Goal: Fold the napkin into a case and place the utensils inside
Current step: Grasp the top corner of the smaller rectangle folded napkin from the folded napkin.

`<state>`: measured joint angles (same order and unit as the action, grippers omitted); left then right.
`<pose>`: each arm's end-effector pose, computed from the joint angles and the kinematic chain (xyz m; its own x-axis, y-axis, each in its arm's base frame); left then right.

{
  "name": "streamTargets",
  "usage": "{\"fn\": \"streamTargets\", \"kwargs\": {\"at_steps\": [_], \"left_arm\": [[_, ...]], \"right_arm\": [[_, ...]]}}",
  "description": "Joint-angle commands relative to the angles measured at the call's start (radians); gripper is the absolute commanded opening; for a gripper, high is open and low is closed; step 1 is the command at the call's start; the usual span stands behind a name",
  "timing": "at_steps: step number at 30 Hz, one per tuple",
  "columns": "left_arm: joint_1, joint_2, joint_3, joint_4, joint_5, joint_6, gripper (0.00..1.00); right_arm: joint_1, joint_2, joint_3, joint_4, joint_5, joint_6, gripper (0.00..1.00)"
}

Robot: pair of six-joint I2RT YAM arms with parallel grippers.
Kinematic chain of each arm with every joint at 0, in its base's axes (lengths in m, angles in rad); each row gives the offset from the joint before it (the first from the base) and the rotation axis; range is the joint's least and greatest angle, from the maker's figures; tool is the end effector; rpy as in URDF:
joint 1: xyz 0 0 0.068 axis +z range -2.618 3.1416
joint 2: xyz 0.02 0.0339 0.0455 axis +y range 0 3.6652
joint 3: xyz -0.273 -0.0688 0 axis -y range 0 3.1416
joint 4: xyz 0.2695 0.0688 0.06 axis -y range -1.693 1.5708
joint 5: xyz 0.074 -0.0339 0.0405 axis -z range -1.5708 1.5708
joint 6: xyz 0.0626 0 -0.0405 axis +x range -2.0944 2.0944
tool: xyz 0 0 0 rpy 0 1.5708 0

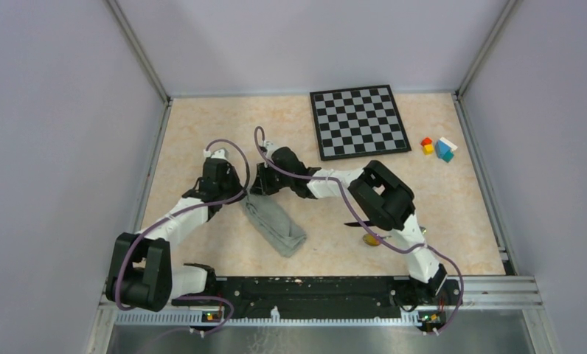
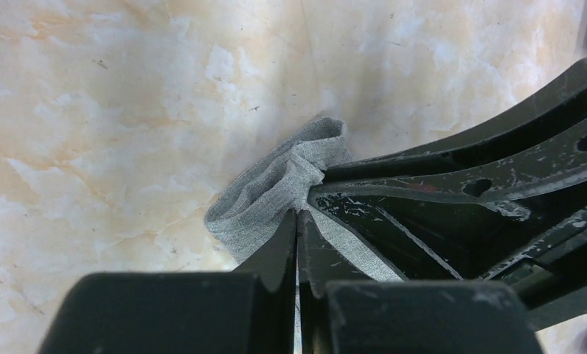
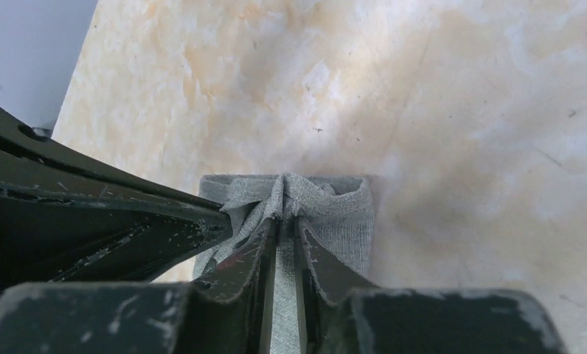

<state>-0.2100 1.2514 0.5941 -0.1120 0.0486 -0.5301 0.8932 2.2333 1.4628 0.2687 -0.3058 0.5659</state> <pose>0.2755 -0.0618 0.1606 -0.7095 -0.3651 -0.6027 -0.1349 0.9099 -0.3924 0.3240 0.4328 0.1198 -0.7416 -0.1060 -0.6624 -0.6051 0.5320 0.5923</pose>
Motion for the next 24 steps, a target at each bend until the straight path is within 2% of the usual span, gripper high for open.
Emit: {"fn": "streamTargets", "kwargs": {"at_steps": [1, 2, 13, 24], "left_arm": [[0.000, -0.027, -0.002, 0.050, 0.008, -0.008, 0.00], [0.001, -0.029, -0.002, 0.047, 0.005, -0.007, 0.00], [0.004, -0.046, -0.020, 0.072, 0.001, 0.007, 0.00], [0.004, -0.073, -0.041, 0.094, 0.047, -0.008, 0.00]], "right_arm": [[0.020, 0.007, 0.046, -0.009, 0.034, -0.024, 0.06], [0.019, -0.001, 0.042, -0.009, 0.033, -0.028, 0.00], [0.029, -0.108, -0.042, 0.009, -0.065, -0.016, 0.00], [0.041, 0.013, -0.014, 0.117, -0.127, 0.134, 0.00]]}}
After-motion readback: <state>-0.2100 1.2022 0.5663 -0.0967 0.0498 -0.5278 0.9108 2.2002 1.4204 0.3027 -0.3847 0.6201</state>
